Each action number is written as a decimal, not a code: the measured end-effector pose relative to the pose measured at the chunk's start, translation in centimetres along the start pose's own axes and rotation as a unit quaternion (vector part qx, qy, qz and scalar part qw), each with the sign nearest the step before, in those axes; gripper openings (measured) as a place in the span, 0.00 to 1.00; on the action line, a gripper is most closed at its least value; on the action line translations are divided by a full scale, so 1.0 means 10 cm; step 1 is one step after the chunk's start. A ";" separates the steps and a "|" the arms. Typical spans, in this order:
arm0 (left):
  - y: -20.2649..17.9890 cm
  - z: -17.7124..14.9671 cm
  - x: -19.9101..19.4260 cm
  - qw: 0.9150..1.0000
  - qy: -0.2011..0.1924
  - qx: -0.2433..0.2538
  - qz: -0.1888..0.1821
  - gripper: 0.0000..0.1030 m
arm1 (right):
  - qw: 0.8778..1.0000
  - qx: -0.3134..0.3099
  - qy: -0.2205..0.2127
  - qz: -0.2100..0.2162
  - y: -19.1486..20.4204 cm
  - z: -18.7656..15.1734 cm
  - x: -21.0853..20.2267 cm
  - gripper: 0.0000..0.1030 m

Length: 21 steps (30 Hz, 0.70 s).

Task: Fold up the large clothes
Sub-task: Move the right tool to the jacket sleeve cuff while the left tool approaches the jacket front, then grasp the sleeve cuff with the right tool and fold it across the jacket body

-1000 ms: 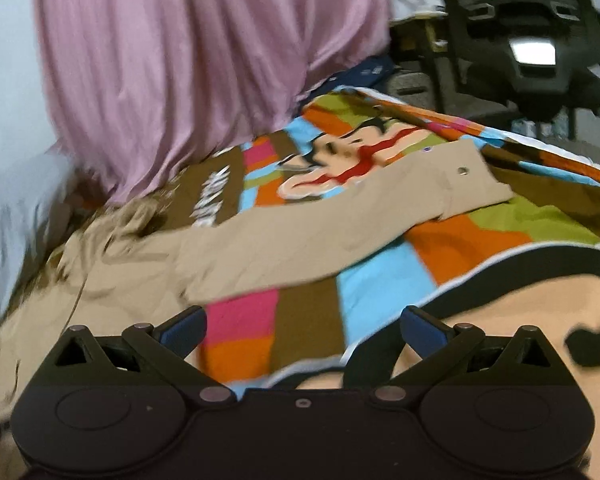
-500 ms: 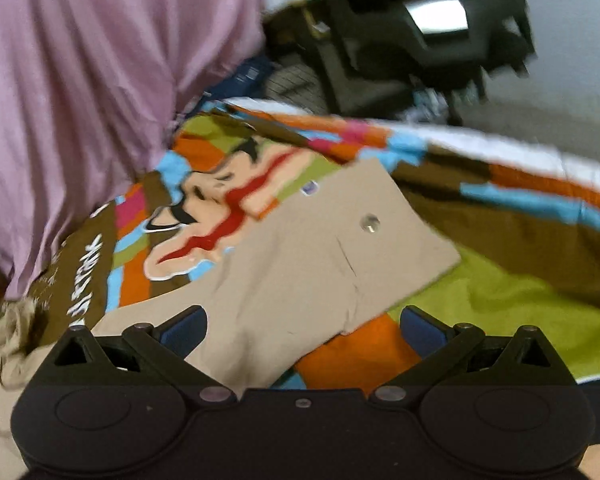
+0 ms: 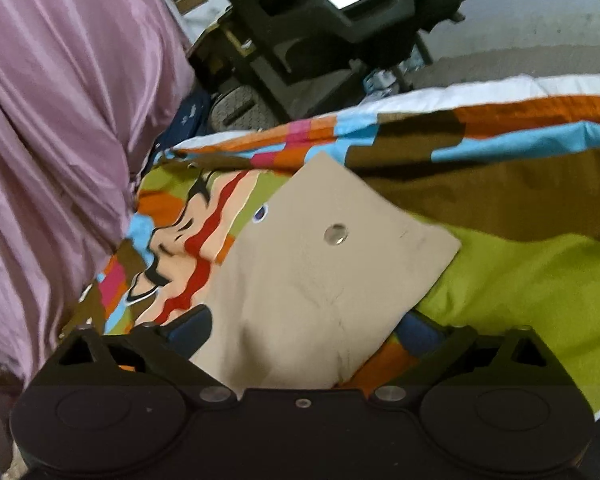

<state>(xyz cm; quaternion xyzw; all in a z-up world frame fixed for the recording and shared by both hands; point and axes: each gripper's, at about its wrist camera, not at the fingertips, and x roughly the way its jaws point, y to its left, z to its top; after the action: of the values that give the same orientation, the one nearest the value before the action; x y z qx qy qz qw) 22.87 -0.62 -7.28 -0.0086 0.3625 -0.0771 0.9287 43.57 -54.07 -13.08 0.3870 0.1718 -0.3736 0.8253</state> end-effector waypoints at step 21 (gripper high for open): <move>0.30 0.17 -0.09 0.997 -0.001 -0.073 0.036 1.00 | 0.987 -0.132 -0.078 -0.044 0.61 0.07 -0.23 0.18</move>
<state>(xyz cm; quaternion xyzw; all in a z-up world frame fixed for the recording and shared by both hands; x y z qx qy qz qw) 23.77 2.42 -5.58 -0.0632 0.3666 -0.0172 0.9281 46.65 -50.92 -8.22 0.2366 0.1715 -0.4129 0.8626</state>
